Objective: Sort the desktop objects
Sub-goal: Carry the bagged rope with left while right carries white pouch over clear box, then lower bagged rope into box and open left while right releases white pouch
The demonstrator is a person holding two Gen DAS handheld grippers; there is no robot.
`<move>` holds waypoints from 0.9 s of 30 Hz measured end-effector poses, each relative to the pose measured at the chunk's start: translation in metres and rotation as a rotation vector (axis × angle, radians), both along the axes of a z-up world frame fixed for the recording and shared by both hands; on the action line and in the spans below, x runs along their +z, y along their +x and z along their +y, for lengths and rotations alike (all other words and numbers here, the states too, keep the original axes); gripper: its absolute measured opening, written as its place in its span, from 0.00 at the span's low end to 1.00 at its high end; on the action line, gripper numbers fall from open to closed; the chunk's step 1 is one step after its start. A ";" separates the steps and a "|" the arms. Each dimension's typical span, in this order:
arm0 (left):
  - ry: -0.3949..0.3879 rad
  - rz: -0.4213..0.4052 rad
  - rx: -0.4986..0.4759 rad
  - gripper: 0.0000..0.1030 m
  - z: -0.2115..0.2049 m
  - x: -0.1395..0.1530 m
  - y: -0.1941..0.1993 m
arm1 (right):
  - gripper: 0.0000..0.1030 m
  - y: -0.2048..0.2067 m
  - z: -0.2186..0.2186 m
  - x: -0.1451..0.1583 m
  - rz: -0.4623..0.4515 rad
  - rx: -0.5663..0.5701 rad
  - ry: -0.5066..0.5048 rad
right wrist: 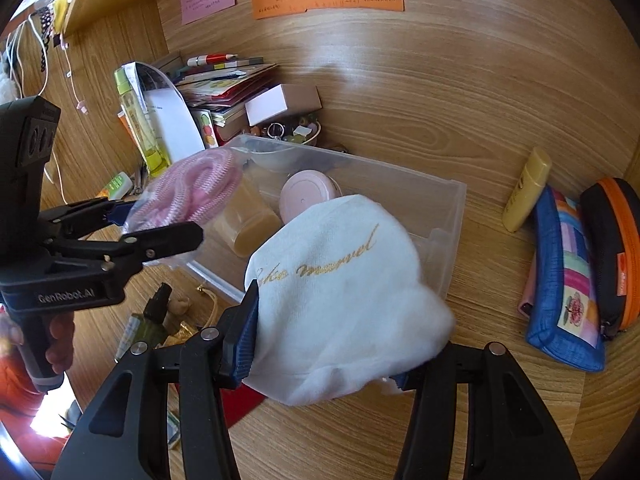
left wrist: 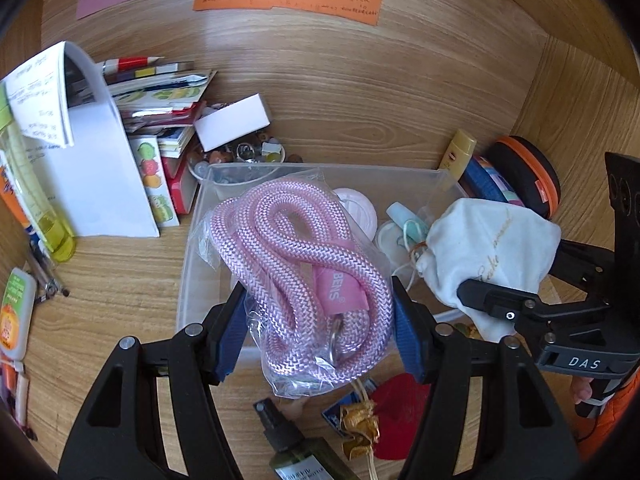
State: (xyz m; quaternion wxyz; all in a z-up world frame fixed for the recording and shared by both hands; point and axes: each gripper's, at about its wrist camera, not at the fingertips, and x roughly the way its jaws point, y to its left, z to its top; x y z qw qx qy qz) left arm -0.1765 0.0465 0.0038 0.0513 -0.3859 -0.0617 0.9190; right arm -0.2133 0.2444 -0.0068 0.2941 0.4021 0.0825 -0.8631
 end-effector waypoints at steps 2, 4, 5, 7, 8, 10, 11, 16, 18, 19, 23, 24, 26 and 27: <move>-0.008 0.000 -0.004 0.62 0.001 -0.001 -0.004 | 0.47 -0.005 -0.002 -0.002 -0.011 -0.003 0.001; -0.011 -0.004 -0.006 0.62 0.001 -0.002 -0.008 | 0.47 -0.012 -0.004 -0.005 -0.026 -0.003 0.004; -0.013 -0.007 -0.007 0.62 0.001 -0.003 -0.010 | 0.47 -0.016 -0.006 -0.006 -0.032 -0.002 0.004; -0.017 -0.013 -0.007 0.62 0.001 -0.006 -0.014 | 0.48 -0.021 -0.009 -0.009 -0.036 -0.002 0.008; -0.020 -0.015 -0.008 0.62 0.001 -0.007 -0.015 | 0.48 -0.023 -0.010 -0.010 -0.036 -0.003 0.011; -0.025 -0.015 -0.010 0.62 0.001 -0.008 -0.018 | 0.49 -0.026 -0.012 -0.012 -0.038 -0.003 0.019; -0.030 -0.014 -0.012 0.62 0.002 -0.009 -0.019 | 0.49 -0.028 -0.014 -0.014 -0.039 -0.002 0.023; -0.049 -0.019 -0.018 0.62 0.006 -0.013 -0.027 | 0.51 -0.035 -0.016 -0.017 -0.047 -0.003 0.032; -0.049 -0.029 -0.021 0.63 0.007 -0.017 -0.030 | 0.53 -0.038 -0.015 -0.017 -0.054 -0.007 0.031; -0.048 -0.036 -0.027 0.63 0.008 -0.019 -0.031 | 0.56 -0.039 -0.015 -0.017 -0.058 -0.011 0.033; -0.064 -0.058 -0.037 0.63 0.011 -0.028 -0.035 | 0.59 -0.039 -0.015 -0.016 -0.063 -0.010 0.042; -0.068 -0.058 -0.038 0.63 0.012 -0.028 -0.035 | 0.60 -0.038 -0.015 -0.016 -0.062 -0.012 0.047; -0.068 -0.057 -0.038 0.63 0.012 -0.029 -0.035 | 0.62 -0.037 -0.016 -0.015 -0.058 -0.015 0.055; -0.065 -0.058 -0.039 0.63 0.011 -0.029 -0.035 | 0.63 -0.037 -0.017 -0.015 -0.057 -0.018 0.059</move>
